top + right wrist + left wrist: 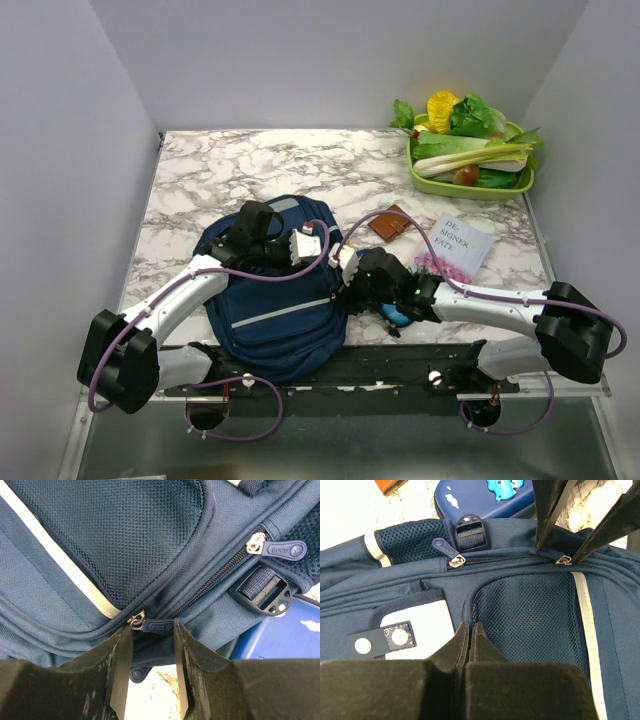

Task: Pack the student bag
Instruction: Unzip the student bag at the center of the board.

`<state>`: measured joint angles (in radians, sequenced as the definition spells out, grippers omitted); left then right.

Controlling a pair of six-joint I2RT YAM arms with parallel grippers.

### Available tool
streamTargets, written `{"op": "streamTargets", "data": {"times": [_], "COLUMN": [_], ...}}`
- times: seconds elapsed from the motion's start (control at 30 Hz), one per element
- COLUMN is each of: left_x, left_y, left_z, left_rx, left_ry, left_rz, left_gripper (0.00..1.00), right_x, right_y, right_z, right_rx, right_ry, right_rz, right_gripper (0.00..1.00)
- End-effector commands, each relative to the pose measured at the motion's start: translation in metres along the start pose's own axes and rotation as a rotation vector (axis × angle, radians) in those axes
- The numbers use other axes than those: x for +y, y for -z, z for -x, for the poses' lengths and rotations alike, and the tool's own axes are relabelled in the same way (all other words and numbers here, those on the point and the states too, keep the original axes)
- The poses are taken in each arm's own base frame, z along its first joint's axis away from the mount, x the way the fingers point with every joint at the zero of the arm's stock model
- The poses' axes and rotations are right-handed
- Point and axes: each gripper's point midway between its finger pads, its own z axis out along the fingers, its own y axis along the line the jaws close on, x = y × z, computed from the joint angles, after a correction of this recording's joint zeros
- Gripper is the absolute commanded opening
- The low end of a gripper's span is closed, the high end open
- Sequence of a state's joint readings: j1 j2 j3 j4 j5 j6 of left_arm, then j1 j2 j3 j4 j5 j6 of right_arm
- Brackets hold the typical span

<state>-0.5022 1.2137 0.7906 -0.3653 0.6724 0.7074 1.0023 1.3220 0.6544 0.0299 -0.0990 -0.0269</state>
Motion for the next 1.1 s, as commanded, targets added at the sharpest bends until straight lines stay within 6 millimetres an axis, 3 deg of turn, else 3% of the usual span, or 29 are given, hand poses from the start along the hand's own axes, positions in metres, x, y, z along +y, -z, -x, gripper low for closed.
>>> {"op": "streamTargets", "data": {"times": [0.0,0.17,0.27,0.4,0.5,0.67,0.8,1.07], "left_x": [-0.004,-0.004,-0.001,0.023,0.045,0.072,0.083,0.107], "left_y": [0.0,-0.001,-0.002,-0.006,-0.006,-0.002,0.0,-0.008], "left_z": [0.006,0.005,0.004,0.002,-0.007,-0.004,-0.008,-0.01], "left_rx": [-0.011,-0.011,-0.01,-0.01,0.038,0.096,0.149,0.267], "left_ry": [-0.018,-0.01,0.009,0.04,0.088,0.152,0.202,0.38], "left_rz": [-0.023,-0.017,0.003,0.123,0.236,0.319,0.361,0.407], "left_gripper": [0.0,0.0,0.0,0.0,0.0,0.0,0.0,0.0], "right_x": [-0.007,-0.009,-0.007,-0.002,0.004,0.006,0.01,0.024], "right_y": [-0.007,-0.006,-0.004,0.001,0.006,0.016,0.026,0.039], "right_z": [0.001,0.001,-0.003,-0.003,-0.006,-0.006,-0.011,-0.001], "right_rx": [-0.033,-0.035,-0.031,-0.033,-0.023,-0.027,-0.004,-0.018], "right_ry": [0.017,0.018,0.01,-0.005,0.003,-0.036,-0.05,-0.058], "right_rz": [-0.047,-0.061,-0.052,-0.045,-0.042,-0.076,-0.089,-0.078], "right_gripper": [0.42,0.18,0.08,0.01,0.01,0.01,0.01,0.01]}}
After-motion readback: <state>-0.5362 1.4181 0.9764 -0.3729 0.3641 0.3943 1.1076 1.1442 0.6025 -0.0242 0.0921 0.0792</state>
